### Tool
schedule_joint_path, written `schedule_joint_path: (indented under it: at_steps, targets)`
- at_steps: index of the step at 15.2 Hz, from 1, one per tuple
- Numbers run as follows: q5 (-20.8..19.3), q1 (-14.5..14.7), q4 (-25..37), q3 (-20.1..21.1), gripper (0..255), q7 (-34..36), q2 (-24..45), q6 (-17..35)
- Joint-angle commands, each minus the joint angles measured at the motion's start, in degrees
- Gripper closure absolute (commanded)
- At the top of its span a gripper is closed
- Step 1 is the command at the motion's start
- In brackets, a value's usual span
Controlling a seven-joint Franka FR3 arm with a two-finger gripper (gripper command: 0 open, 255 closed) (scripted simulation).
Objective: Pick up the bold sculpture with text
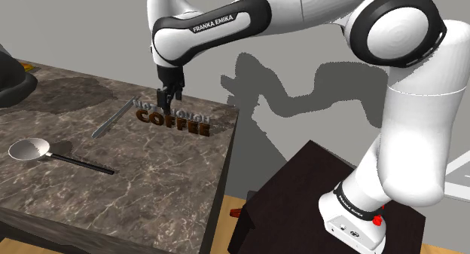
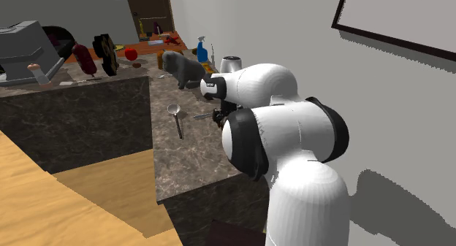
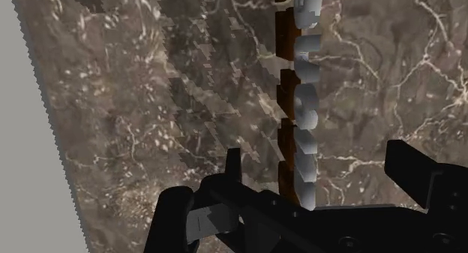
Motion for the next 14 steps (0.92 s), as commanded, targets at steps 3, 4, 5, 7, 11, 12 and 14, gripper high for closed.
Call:
schedule_joint_path:
  at_steps: [3,4,5,7,11,12,14]
  targets:
    - [-0.4,0.3,-0.3,0.0,0,0.1,1.9,2.1]
    - [-0.4,0.4,-0.6,-0.1,0,0.1,2.2,2.8]
    - [-0.5,0.4,-0.9,-0.1,0,0.1,2.5,3.4]
    - [-0.6,0.4,-1.4,-0.1,0,0.1,3.0,4.4]
    - [-0.6,0.5,-1.3,-0.1,255,0.2,3.1,4.3]
    - [-0.6,0.5,-1.3,-0.1,255,0.2,3.1,4.3]
    - [-0.6,0.5,-1.3,-0.1,255,0.2,3.1,4.3]
